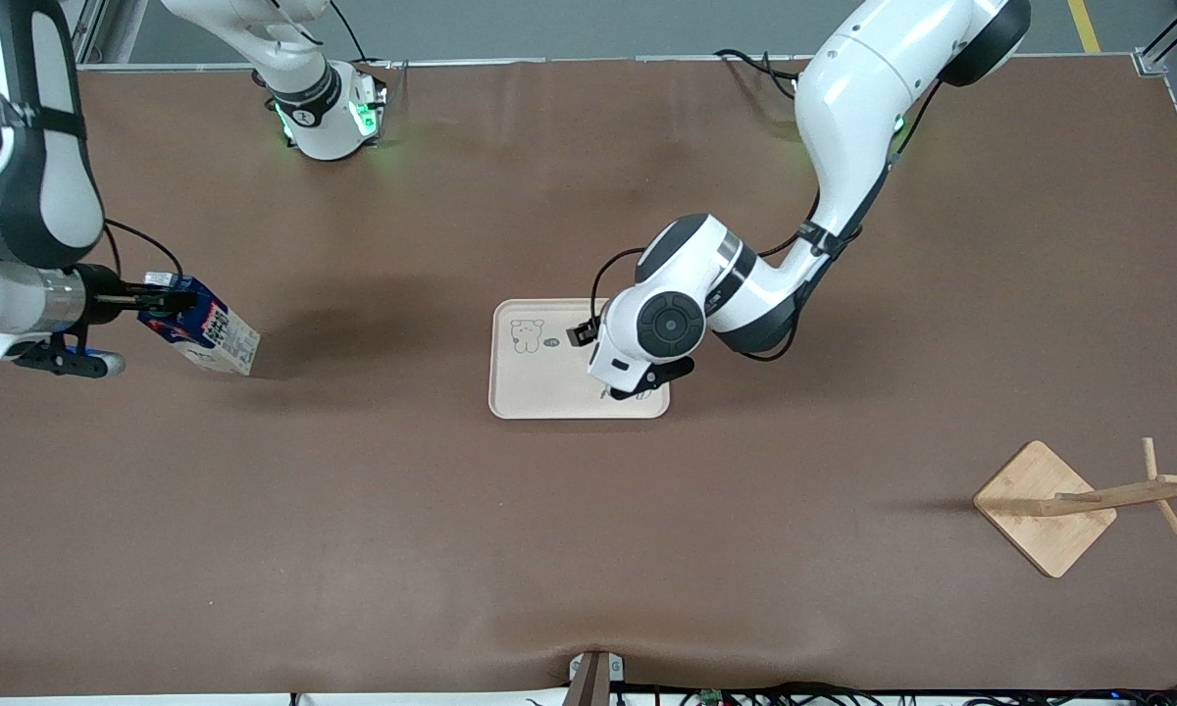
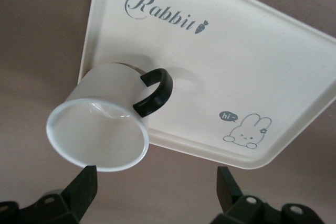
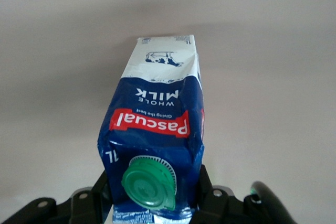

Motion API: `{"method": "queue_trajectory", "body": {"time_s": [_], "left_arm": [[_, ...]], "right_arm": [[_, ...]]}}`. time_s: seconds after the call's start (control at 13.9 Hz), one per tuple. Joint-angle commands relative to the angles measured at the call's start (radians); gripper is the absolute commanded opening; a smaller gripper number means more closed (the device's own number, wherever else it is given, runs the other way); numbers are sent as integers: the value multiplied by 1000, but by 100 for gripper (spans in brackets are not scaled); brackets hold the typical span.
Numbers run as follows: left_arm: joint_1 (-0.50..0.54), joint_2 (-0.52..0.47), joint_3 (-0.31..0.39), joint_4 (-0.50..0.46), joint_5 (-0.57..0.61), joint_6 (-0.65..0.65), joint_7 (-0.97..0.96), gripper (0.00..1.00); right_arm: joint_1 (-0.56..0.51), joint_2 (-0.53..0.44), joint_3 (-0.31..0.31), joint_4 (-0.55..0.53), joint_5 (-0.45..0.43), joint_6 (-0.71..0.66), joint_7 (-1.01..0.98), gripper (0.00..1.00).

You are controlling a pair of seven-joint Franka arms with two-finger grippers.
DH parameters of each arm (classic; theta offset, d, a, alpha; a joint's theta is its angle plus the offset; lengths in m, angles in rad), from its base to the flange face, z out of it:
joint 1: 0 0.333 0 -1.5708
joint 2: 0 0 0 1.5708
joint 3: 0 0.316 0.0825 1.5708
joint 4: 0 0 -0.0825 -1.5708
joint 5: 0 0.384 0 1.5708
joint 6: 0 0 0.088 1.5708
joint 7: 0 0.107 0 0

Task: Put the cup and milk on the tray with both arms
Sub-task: 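Lower the mug onto the tray while the right gripper grasps the milk, then withdraw the left gripper while the right gripper carries the milk to the tray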

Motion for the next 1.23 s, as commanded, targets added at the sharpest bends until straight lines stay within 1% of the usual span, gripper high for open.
{"method": "queue_trajectory", "body": {"time_s": [0.0, 0.07, 0.14, 0.22, 0.29, 0.43, 0.5, 0.58, 0.72, 0.94, 1.08, 1.15], "left_arm": [[47, -68, -1, 15, -16, -95, -9, 100], [61, -103, 2, 15, -14, -118, -7, 100], [78, -138, 4, 15, -8, -132, -6, 100], [101, -164, 5, 15, 4, -147, 1, 100], [127, -183, 4, 15, 24, -152, 5, 100], [170, -223, 4, 12, 111, -156, 42, 100], [179, -241, 4, 12, 166, -172, 88, 100], [187, -255, 5, 12, 220, -192, 131, 100], [235, -287, 4, 11, 285, -221, 175, 100], [313, -332, 4, 8, 289, -262, 296, 100], [379, -365, 4, 8, 289, -264, 378, 100], [402, -369, 4, 8, 289, -264, 417, 100]], "right_arm": [[98, 19, 0, 153, 17, -127, 18, 8], [145, 21, 0, 181, 49, -133, 44, 5], [179, 30, 0, 202, 103, -132, 116, 6], [221, 48, 0, 228, 150, -130, 193, 6], [276, 74, 0, 256, 177, -130, 249, 5], [385, 151, 0, 323, 179, -124, 320, 5], [443, 204, 0, 380, 177, -124, 351, 5], [474, 260, 0, 442, 182, -127, 374, 5], [494, 344, 0, 516, 267, -128, 382, 5], [500, 439, 1, 595, 395, -119, 437, 5], [532, 490, 3, 641, 407, -112, 506, 6], [540, 501, 3, 641, 412, -101, 511, 6]]}}
